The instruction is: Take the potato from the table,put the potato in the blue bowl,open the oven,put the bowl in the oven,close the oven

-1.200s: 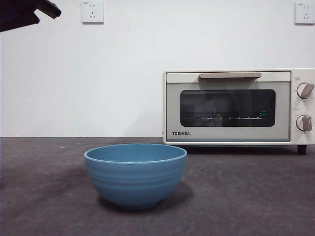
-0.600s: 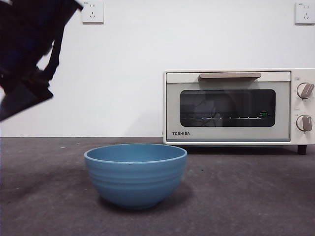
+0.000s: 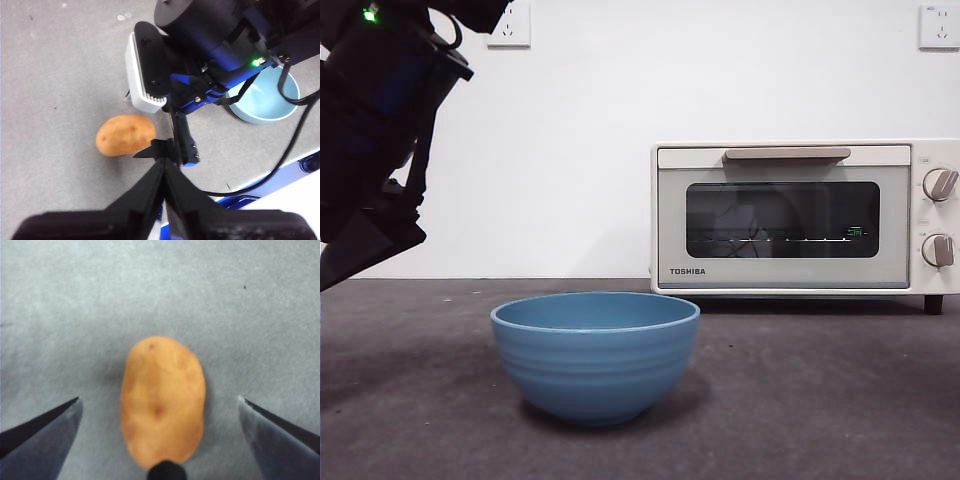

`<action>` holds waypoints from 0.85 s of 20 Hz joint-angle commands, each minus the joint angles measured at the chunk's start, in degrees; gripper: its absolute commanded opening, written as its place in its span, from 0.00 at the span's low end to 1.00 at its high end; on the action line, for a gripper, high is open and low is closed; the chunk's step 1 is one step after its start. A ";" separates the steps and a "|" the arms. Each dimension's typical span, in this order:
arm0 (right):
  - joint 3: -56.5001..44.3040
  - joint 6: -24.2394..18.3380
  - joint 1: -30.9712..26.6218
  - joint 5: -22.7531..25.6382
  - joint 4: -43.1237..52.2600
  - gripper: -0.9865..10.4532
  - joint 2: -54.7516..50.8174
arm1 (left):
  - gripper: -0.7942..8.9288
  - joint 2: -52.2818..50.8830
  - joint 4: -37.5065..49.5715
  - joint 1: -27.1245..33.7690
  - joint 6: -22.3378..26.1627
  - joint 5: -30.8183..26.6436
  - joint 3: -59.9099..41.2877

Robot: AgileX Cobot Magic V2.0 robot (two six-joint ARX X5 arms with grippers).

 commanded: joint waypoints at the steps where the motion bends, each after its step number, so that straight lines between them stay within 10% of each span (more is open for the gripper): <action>1: -0.15 1.14 0.15 0.35 2.10 0.97 1.44 | 0.08 -0.04 0.11 -0.39 -0.44 -0.02 0.07; 10: -0.15 4.00 -0.22 -0.31 3.34 0.95 5.07 | 0.08 -0.04 0.11 -0.42 -1.42 1.40 0.07; 17: -0.15 3.67 -0.24 -2.71 1.84 0.15 5.42 | 0.08 -0.04 0.11 -0.42 -1.46 1.40 0.07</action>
